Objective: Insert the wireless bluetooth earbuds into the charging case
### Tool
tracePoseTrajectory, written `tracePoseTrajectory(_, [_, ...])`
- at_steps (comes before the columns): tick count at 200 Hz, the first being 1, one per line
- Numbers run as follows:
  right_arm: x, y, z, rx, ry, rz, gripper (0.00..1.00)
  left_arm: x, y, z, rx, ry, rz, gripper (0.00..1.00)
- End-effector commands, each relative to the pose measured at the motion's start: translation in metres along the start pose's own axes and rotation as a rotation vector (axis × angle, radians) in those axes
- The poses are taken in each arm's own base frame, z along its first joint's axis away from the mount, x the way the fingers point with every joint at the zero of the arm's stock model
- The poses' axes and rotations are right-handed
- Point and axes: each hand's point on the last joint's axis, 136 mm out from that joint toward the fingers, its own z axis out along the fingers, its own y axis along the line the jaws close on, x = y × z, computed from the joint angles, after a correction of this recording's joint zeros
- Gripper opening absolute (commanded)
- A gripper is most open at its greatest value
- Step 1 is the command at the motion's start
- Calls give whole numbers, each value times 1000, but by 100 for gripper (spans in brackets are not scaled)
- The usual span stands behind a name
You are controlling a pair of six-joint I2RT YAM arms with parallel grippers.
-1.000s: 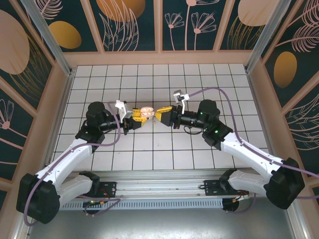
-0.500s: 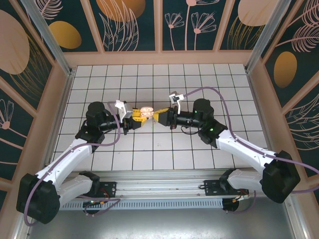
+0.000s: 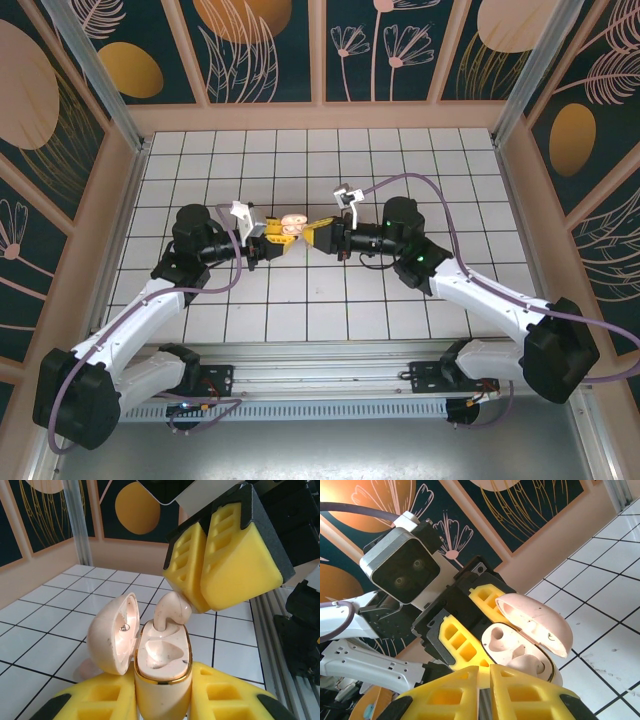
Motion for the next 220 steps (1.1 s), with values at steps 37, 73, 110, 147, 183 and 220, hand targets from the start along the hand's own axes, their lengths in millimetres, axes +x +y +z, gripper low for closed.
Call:
tracePoseTrajectory(37, [-17, 15, -2, -7, -38, -74, 20, -16, -8, -1, 35, -37, 59, 24])
tracePoseTrajectory(73, [-24, 17, -16, 32, -85, -125, 24, -17, -8, -2, 34, -39, 67, 24])
tracePoseTrajectory(110, [-33, 20, -31, 54, -129, -165, 27, -18, -9, -2, 35, -39, 67, 24])
tracePoseTrajectory(147, [-36, 19, -42, 93, -135, -227, 27, -18, -9, -2, 40, -39, 68, 24])
tracePoseTrajectory(183, [-37, 15, -53, 139, -150, -326, 28, -19, -11, -2, 44, -42, 70, 24])
tracePoseTrajectory(220, [-33, 15, -58, 159, -155, -463, 32, -20, -12, -2, 52, -46, 71, 24])
